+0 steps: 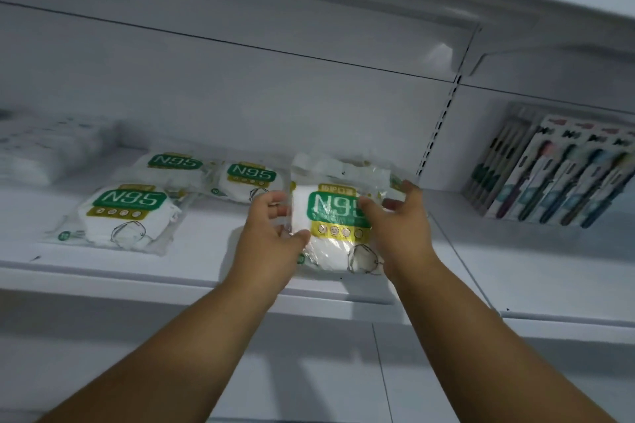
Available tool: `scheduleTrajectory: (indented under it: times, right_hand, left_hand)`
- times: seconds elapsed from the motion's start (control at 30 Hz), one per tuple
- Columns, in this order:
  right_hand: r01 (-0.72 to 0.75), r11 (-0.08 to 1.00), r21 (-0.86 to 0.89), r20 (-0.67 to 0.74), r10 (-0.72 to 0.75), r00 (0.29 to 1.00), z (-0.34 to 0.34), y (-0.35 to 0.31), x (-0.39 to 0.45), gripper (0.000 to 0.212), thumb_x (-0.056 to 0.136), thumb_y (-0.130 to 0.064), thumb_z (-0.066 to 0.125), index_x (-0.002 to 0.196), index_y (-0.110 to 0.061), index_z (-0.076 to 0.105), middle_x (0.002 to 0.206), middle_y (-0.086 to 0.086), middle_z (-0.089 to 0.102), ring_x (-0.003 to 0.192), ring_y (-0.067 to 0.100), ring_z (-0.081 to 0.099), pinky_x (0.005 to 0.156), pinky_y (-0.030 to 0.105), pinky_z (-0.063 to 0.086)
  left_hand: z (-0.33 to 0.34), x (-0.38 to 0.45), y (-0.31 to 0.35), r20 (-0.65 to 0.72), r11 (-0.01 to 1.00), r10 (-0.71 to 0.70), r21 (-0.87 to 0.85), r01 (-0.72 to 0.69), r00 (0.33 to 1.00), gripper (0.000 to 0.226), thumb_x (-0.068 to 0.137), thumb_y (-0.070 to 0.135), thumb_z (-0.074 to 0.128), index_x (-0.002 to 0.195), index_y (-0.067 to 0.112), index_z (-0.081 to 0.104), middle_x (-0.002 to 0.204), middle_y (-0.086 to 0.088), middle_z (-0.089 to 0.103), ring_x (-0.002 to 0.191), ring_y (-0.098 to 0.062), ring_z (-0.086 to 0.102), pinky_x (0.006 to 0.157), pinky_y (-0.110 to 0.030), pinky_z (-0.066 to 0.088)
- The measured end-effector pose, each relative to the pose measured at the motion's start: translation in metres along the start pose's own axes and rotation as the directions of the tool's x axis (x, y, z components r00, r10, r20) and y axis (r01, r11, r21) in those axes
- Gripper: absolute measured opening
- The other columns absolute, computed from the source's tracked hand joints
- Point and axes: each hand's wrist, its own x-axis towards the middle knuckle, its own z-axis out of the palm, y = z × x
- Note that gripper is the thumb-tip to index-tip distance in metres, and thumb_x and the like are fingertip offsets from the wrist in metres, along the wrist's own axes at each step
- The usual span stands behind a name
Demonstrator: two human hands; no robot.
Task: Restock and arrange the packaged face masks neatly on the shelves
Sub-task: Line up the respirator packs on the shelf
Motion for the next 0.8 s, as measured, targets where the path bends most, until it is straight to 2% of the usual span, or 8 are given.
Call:
scheduleTrajectory:
  times: [0.07,0.13,0.23,0.33,0.47,0.6,0.7,0.8]
  right_hand:
    - [-0.187,0.958,0.218,0.096,0.169,0.981,0.007,-0.008,-0.004,0.038,0.093,-0.027,0.069,0.126,-0.017,0.052,0.080,-0.009,0.064,0.069,0.008,0.065,0.061,0.029,0.051]
    - [-0.267,0.918,0.293,0.192,0.217,0.957,0.018,-0.011,-0.009,0.012,0.098,-0.024,0.063,0.098,-0.013,0.059,0.055,-0.010,0.057,0.049,0.007,0.052,0.050,0.024,0.041]
    - [-0.311,0.830,0.463,0.252,0.213,0.944,0.042,-0.023,-0.023,0.007,0.098,-0.012,0.062,0.092,-0.010,0.057,0.061,0.000,0.061,0.054,0.015,0.058,0.052,0.027,0.051]
    - [-0.336,0.739,0.585,0.279,0.206,0.938,0.069,-0.039,-0.035,0.013,0.097,-0.001,0.058,0.085,-0.007,0.055,0.058,0.004,0.063,0.047,0.013,0.062,0.046,0.022,0.052]
    - [-0.202,0.878,0.435,0.223,0.112,0.968,0.102,-0.038,-0.043,0.016,0.098,-0.019,0.061,0.083,-0.015,0.058,0.064,-0.001,0.055,0.051,0.012,0.049,0.048,0.026,0.042]
    - [-0.135,0.983,0.124,0.305,0.091,0.948,0.123,-0.019,-0.067,0.026,0.097,-0.040,0.062,0.092,-0.014,0.061,0.078,0.004,0.063,0.068,0.022,0.058,0.063,0.037,0.051]
    - [-0.065,0.989,0.131,0.245,0.031,0.969,0.132,-0.013,-0.088,0.020,0.096,-0.030,0.064,0.094,-0.010,0.062,0.082,0.006,0.067,0.068,0.022,0.064,0.060,0.036,0.051]
    - [-0.001,0.985,0.170,0.229,-0.038,0.973,0.139,-0.011,-0.102,0.009,0.095,-0.009,0.064,0.088,-0.004,0.062,0.069,0.005,0.066,0.062,0.020,0.062,0.056,0.031,0.052]
  left_hand:
    - [-0.023,0.005,0.002,0.020,0.994,-0.022,-0.109,0.024,1.000,0.061,0.082,-0.011,0.072,0.120,0.032,0.052,0.116,0.008,0.062,0.102,-0.016,0.067,0.087,-0.037,0.058]
    - [-0.048,0.008,0.004,0.075,0.990,-0.048,-0.127,0.057,0.996,0.061,0.083,-0.014,0.069,0.122,0.030,0.054,0.120,0.003,0.063,0.107,-0.020,0.066,0.087,-0.039,0.058]
    - [-0.085,0.018,0.007,0.166,0.977,-0.137,-0.137,0.160,0.977,0.054,0.088,-0.003,0.069,0.133,0.021,0.054,0.122,-0.003,0.069,0.111,-0.023,0.067,0.097,-0.043,0.054]
    - [-0.119,0.027,0.013,0.237,0.987,-0.144,-0.034,0.157,0.961,0.033,0.091,0.000,0.066,0.122,0.012,0.063,0.109,-0.003,0.076,0.105,-0.022,0.072,0.102,-0.047,0.051]
    - [-0.156,0.042,0.020,0.146,0.997,-0.066,0.034,0.062,0.987,0.028,0.089,0.002,0.070,0.108,0.021,0.064,0.102,0.004,0.077,0.097,-0.017,0.073,0.092,-0.041,0.057]
    - [-0.187,0.058,0.022,0.058,0.996,-0.057,-0.066,0.061,0.997,0.029,0.090,0.000,0.069,0.108,0.021,0.062,0.105,-0.002,0.076,0.100,-0.023,0.072,0.095,-0.048,0.055]
    - [-0.199,0.064,0.023,0.061,0.989,-0.063,-0.134,0.071,0.996,0.028,0.091,-0.002,0.067,0.110,0.017,0.061,0.107,-0.003,0.075,0.100,-0.023,0.072,0.095,-0.047,0.055]
    - [-0.204,0.067,0.023,0.106,0.982,-0.085,-0.157,0.101,0.991,0.026,0.092,-0.002,0.065,0.110,0.016,0.062,0.107,-0.003,0.075,0.098,-0.020,0.072,0.091,-0.039,0.057]
